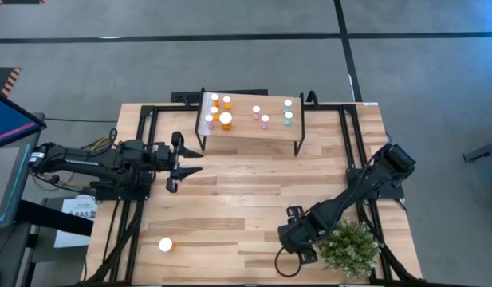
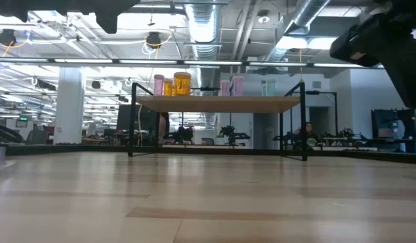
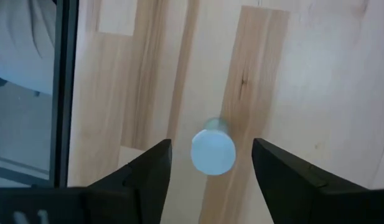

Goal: Pick and place medicine bottles onto shelf by color
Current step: Put the blue pill bottle on the shelf

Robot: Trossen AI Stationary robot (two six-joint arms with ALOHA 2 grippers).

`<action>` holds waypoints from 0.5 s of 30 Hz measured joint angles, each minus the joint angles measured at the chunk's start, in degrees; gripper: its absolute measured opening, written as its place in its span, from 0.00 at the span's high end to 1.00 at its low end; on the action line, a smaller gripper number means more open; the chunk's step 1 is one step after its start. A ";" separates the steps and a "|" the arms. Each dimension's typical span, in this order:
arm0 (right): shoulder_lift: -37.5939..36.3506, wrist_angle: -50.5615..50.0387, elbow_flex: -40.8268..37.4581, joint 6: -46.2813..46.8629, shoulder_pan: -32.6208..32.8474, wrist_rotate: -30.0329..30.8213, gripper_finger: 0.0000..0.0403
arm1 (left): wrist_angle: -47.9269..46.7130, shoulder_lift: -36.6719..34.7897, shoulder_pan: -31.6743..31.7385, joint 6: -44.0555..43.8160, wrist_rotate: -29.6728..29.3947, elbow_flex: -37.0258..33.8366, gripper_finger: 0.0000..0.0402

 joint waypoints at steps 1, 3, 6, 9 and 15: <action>0.00 -0.19 0.00 0.00 0.00 0.07 0.39 | -0.04 0.00 0.00 0.00 0.00 0.00 0.55; -0.10 -0.18 0.00 -0.02 0.00 0.24 0.39 | -0.15 0.00 0.01 0.02 0.00 0.00 0.55; -0.09 -0.16 0.00 -0.02 0.00 0.36 0.39 | -0.64 0.00 0.02 -0.04 0.00 0.00 0.55; -0.09 -0.08 0.00 -0.02 0.04 0.43 0.39 | -0.96 0.00 0.02 -0.07 0.00 0.00 0.55; -0.09 1.00 -0.14 -0.02 0.48 0.53 0.39 | -1.24 0.00 0.04 -0.20 0.02 0.00 0.55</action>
